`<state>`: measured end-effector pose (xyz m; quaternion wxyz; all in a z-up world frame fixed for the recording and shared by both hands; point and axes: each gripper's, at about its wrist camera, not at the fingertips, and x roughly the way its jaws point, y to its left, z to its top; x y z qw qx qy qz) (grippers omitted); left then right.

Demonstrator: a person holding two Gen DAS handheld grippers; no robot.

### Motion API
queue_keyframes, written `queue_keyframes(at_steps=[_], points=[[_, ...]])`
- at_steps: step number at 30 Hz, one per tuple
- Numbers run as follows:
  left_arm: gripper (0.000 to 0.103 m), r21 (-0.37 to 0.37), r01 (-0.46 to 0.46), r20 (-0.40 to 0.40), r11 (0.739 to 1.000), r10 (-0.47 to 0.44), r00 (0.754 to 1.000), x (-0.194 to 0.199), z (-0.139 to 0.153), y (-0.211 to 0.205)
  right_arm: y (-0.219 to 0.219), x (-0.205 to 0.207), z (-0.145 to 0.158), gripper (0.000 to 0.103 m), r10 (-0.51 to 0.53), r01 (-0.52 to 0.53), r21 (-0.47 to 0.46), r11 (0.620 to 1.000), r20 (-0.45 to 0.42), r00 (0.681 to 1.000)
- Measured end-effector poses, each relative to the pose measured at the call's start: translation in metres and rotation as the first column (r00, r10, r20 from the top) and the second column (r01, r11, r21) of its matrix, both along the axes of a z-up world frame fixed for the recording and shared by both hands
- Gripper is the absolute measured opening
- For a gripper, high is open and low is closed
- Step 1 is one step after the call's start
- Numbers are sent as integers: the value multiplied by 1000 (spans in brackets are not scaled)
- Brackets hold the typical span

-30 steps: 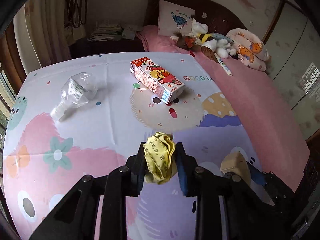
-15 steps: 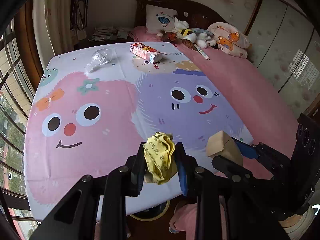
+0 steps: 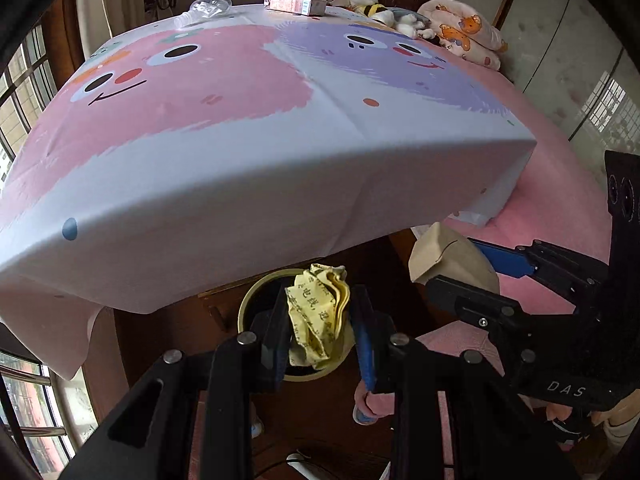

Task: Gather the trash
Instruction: 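Lower both held items over the trash bin and open both grippers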

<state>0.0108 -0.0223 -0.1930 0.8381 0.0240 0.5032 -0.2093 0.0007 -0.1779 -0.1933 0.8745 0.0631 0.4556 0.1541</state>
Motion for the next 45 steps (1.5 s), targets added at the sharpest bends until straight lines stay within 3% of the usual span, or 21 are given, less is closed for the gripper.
queue_keyframes(at_steps=[9, 19, 22, 25, 27, 29, 32, 34, 45], points=[[27, 46, -41, -124, 998, 47, 991, 15, -111, -9, -14, 22, -113, 53, -166, 173, 25, 985, -179, 970], [29, 67, -58, -171, 996, 68, 983, 44, -175, -11, -29, 54, -193, 53, -282, 306, 34, 952, -299, 912], [31, 53, -69, -187, 996, 78, 979, 51, -183, -9, -31, 63, -203, 54, -285, 321, 54, 946, -335, 898], [51, 49, -81, -192, 995, 89, 977, 54, -186, -5, -27, 63, -209, 56, -283, 324, 62, 944, -351, 893], [59, 53, -100, -187, 994, 108, 976, 55, -184, -3, -24, 65, -211, 62, -287, 325, 53, 944, -354, 890], [74, 50, -117, -184, 992, 124, 975, 56, -183, 0, -23, 66, -211, 67, -290, 329, 50, 943, -363, 886], [85, 56, -142, -176, 988, 150, 973, 55, -182, 4, -22, 66, -213, 68, -290, 330, 53, 942, -366, 885], [89, 68, -151, -172, 986, 161, 972, 56, -183, 5, -20, 66, -213, 68, -284, 318, 39, 947, -358, 890], [91, 98, -153, -158, 983, 167, 973, 54, -190, 4, -17, 68, -216, 68, -279, 298, 1, 954, -350, 894]])
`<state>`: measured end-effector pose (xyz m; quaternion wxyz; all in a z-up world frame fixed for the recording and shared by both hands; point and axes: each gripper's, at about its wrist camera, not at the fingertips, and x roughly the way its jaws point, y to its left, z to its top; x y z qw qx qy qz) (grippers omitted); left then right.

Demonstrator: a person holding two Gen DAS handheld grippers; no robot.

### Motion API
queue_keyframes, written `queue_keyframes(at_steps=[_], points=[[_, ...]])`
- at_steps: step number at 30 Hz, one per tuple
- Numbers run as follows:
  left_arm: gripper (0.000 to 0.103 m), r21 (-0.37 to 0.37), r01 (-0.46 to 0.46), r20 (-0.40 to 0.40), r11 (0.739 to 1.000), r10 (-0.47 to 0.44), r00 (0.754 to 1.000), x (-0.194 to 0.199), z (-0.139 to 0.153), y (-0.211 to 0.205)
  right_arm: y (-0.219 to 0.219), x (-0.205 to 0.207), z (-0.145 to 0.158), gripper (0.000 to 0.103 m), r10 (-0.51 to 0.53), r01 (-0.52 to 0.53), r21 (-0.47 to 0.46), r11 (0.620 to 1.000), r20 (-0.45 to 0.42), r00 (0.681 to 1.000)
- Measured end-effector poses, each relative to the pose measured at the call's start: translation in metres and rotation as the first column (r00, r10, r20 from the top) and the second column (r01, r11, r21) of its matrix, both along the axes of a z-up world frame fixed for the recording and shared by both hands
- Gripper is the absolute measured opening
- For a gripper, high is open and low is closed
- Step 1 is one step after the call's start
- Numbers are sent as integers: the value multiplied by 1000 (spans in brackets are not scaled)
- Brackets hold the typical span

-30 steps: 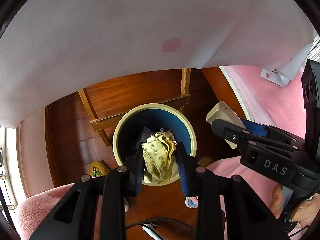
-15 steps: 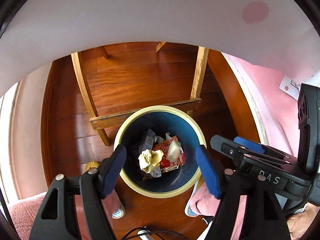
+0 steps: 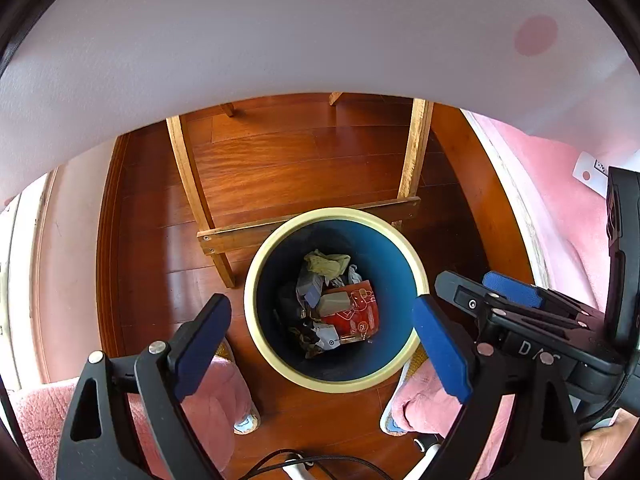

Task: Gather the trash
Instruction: 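Lower both held items over the trash bin and open both grippers, then raise both tools back over the bed toward the bottle and drink carton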

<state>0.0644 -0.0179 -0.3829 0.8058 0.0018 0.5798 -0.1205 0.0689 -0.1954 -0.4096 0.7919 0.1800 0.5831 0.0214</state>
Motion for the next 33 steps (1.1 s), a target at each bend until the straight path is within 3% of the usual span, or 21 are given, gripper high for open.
queue_keyframes(at_steps=[14, 20, 27, 33], points=[[91, 42, 35, 65, 999, -38, 997, -22, 17, -4, 2, -7, 9, 68, 19, -17, -30, 999, 42, 999], [91, 23, 37, 96, 999, -40, 995, -35, 35, 0, 3, -19, 28, 68, 38, -31, -60, 998, 123, 992], [91, 16, 74, 170, 997, -75, 983, -54, 91, 7, 0, -44, 80, 68, 72, -52, -79, 995, 276, 959], [91, -25, 115, 278, 993, -103, 955, -65, 176, 16, -14, -59, 161, 68, 129, -91, -111, 990, 417, 900]])
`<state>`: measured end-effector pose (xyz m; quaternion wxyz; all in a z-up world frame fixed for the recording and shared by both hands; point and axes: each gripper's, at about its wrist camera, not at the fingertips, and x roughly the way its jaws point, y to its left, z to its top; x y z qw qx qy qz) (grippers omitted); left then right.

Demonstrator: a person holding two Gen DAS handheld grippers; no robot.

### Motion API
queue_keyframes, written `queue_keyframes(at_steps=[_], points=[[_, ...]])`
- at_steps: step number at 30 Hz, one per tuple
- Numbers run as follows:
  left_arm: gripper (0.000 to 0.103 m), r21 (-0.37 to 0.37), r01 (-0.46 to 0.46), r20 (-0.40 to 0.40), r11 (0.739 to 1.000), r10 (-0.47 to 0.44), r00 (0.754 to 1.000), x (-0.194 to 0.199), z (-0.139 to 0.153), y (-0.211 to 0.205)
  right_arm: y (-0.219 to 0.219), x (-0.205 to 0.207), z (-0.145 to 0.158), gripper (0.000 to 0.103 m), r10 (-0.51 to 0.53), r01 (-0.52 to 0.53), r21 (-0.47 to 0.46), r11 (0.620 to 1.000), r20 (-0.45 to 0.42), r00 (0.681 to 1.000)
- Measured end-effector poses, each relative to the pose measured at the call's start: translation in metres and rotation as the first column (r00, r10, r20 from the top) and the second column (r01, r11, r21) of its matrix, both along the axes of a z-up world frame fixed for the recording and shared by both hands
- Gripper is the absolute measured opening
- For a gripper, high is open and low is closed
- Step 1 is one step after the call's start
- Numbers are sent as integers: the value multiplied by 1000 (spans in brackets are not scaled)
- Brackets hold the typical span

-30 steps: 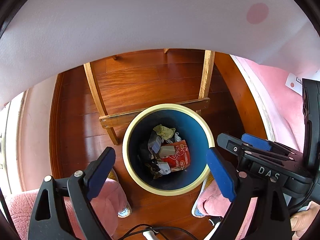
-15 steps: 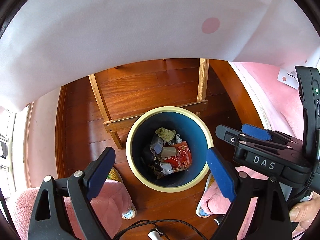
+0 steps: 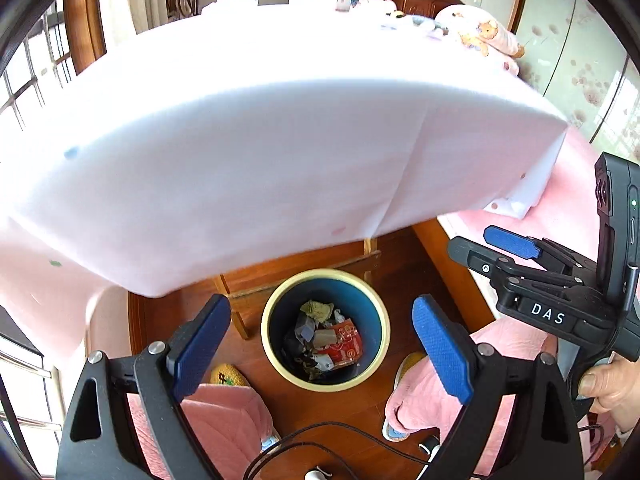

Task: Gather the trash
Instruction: 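Raise both tools back over the bed toward the bottle and drink carton, then grasp the clear plastic bottle with the left gripper while the right gripper grasps the B.Duck carton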

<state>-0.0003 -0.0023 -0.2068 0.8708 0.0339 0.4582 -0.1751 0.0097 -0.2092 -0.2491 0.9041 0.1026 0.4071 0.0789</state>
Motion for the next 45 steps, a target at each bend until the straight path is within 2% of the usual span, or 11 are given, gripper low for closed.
queue_keyframes(at_steps=[6, 10, 12, 15, 19, 22, 26, 32, 34, 38, 45], points=[[91, -2, 19, 118, 1000, -18, 993, 10, 100, 5, -12, 2, 110, 68, 39, -37, -16, 999, 184, 982], [91, 29, 18, 152, 999, -23, 988, 37, 156, 8, -18, 22, 170, 73, 44, -39, -23, 999, 250, 967], [91, 43, 10, 160, 999, -17, 987, 56, 179, 11, -17, 35, 197, 73, 51, -44, -30, 999, 281, 958], [91, 54, 2, 151, 999, -10, 989, 92, 206, 17, -17, 60, 231, 73, 66, -40, -90, 995, 310, 948], [91, 91, -27, 161, 996, 12, 987, 151, 227, 23, -12, 108, 256, 73, 98, -53, -155, 986, 298, 950], [91, 107, -55, 143, 993, 40, 989, 203, 229, 26, -9, 154, 262, 73, 95, -52, -175, 983, 251, 963], [91, 97, -97, 90, 991, 88, 992, 275, 220, 34, -12, 222, 254, 73, 58, -27, -172, 985, 175, 983], [91, 102, -124, 3, 987, 124, 992, 374, 184, 32, -24, 319, 232, 73, 22, -1, -164, 986, 126, 992], [91, 92, -133, -32, 987, 136, 990, 404, 169, 29, -30, 351, 222, 73, 7, 6, -136, 991, 98, 995], [91, 63, -156, -82, 986, 161, 984, 454, 143, 28, -34, 403, 202, 73, -20, 25, -107, 994, 51, 998], [91, 6, -206, -156, 979, 204, 966, 527, 106, 31, -38, 471, 166, 73, -32, 29, -128, 991, -16, 999]])
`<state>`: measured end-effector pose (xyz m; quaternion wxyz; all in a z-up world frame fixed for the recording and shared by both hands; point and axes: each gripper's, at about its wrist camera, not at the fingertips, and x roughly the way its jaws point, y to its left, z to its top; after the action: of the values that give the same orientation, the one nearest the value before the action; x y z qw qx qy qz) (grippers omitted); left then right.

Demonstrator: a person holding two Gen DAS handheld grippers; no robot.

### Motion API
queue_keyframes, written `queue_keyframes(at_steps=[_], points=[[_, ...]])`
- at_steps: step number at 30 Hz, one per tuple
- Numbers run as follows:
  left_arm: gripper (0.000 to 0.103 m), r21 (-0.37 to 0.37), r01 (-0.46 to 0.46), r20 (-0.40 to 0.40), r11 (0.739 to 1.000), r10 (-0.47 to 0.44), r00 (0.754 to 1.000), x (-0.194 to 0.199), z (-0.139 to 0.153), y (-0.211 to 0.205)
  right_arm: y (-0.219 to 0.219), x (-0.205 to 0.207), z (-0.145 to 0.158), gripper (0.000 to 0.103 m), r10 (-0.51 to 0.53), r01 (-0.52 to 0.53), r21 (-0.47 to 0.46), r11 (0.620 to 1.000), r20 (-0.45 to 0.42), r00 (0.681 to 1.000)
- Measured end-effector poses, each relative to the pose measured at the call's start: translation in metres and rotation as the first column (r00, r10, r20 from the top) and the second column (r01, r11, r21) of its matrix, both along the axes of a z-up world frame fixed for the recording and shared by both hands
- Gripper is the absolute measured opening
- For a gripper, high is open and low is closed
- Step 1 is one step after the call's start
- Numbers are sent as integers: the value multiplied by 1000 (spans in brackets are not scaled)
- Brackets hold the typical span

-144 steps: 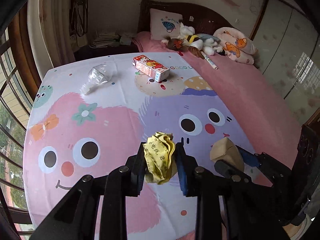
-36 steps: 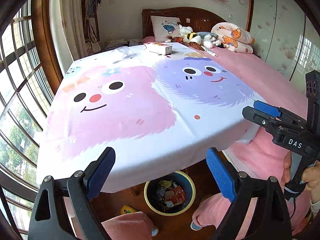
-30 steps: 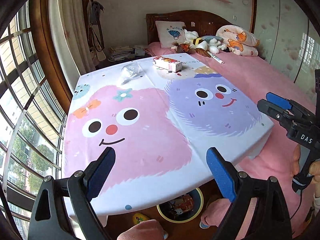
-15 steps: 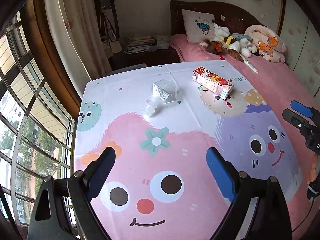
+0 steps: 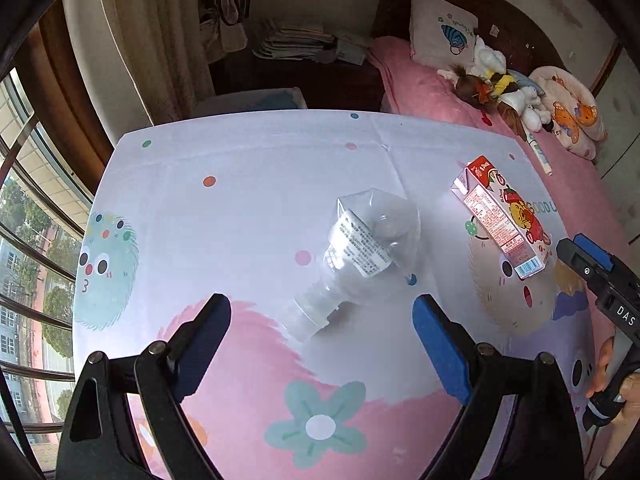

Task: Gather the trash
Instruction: 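Grasp the clear plastic bottle with the left gripper while the right gripper grasps the B.Duck carton, then carry both items down to the trash bin and open both grippers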

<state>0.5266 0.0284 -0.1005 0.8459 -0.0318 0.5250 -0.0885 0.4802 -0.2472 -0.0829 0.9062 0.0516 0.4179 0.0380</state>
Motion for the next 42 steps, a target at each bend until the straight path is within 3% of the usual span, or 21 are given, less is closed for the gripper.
queue_keyframes(at_steps=[9, 14, 15, 18, 19, 24, 32, 42], points=[[91, -162, 4, -90, 987, -18, 996, 53, -41, 5, 1, 43, -31, 73, 2, -1, 9, 1000, -52, 999], [91, -138, 21, -76, 990, -32, 997, 63, -53, -7, 7, 56, -46, 73, 32, -30, 19, 999, -94, 995], [90, -131, 24, -67, 991, -33, 997, 64, -53, -9, 8, 57, -48, 69, 40, -38, 23, 999, -93, 995], [70, -112, 41, -50, 993, -47, 998, 63, -52, -19, 13, 56, -52, 57, 56, -54, 20, 998, -86, 995], [54, -105, 41, -48, 994, -46, 998, 61, -50, -21, 14, 54, -52, 56, 58, -58, 9, 998, -78, 995], [44, -104, -1, -78, 995, -7, 997, 46, -46, -25, 17, 41, -49, 54, 75, -76, -3, 997, -76, 994], [40, -60, 38, -37, 997, -40, 998, -26, -15, -27, 15, -24, -28, 54, 119, -115, 86, 990, -40, 992], [37, -71, 141, 21, 987, -140, 990, -194, 50, -34, 26, -180, 17, 54, 207, -210, 175, 962, 39, 978]])
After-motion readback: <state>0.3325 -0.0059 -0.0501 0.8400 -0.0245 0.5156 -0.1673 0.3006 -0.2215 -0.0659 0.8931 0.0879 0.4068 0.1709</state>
